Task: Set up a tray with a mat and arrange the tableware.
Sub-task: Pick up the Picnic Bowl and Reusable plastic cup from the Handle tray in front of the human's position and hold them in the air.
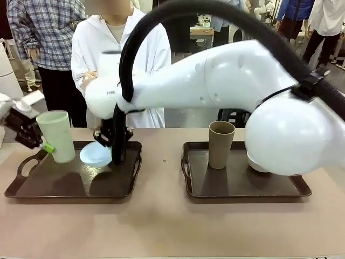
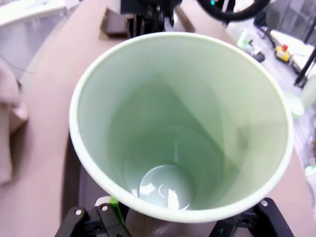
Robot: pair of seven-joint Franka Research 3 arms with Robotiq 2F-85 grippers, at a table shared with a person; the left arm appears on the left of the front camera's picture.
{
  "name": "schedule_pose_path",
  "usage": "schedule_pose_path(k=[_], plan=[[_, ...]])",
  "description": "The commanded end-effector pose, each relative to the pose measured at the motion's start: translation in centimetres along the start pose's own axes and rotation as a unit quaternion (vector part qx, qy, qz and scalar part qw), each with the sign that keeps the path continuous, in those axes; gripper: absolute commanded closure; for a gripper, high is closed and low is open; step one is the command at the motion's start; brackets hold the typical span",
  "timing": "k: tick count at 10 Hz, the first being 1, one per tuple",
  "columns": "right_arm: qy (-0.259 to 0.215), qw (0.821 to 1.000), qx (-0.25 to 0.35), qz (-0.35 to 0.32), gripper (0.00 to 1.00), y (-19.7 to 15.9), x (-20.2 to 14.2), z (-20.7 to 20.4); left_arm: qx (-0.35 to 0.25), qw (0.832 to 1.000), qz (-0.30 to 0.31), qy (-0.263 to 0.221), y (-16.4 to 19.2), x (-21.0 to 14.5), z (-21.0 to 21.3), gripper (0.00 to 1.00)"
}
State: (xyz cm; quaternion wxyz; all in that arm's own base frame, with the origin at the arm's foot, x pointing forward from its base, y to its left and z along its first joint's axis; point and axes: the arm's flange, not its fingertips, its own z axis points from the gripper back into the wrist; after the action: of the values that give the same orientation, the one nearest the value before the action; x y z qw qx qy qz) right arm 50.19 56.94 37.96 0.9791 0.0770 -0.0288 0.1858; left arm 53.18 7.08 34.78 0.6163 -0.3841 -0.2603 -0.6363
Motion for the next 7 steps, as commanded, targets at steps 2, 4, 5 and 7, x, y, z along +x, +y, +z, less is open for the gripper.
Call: schedule_pose_path(k=[2,4,5,7], plan=[[-0.071,0.997,-0.032,-0.010,1.00,1.7,-5.4,11.7,0.038,0.998,-0.041,-0.008,-6.8,8.0,6.9,1.00],[-0.087,0.995,-0.042,-0.025,1.00,2.9,-6.8,16.6,0.063,0.996,-0.061,0.006,-9.4,12.4,9.0,1.00],[-0.097,0.993,-0.054,-0.032,1.00,3.6,-7.2,18.6,0.079,0.995,-0.062,0.015,-10.5,13.9,10.0,1.00],[-0.081,0.995,-0.047,-0.038,1.00,3.1,-6.9,19.6,0.092,0.995,-0.042,0.015,-11.1,14.5,10.8,1.00]])
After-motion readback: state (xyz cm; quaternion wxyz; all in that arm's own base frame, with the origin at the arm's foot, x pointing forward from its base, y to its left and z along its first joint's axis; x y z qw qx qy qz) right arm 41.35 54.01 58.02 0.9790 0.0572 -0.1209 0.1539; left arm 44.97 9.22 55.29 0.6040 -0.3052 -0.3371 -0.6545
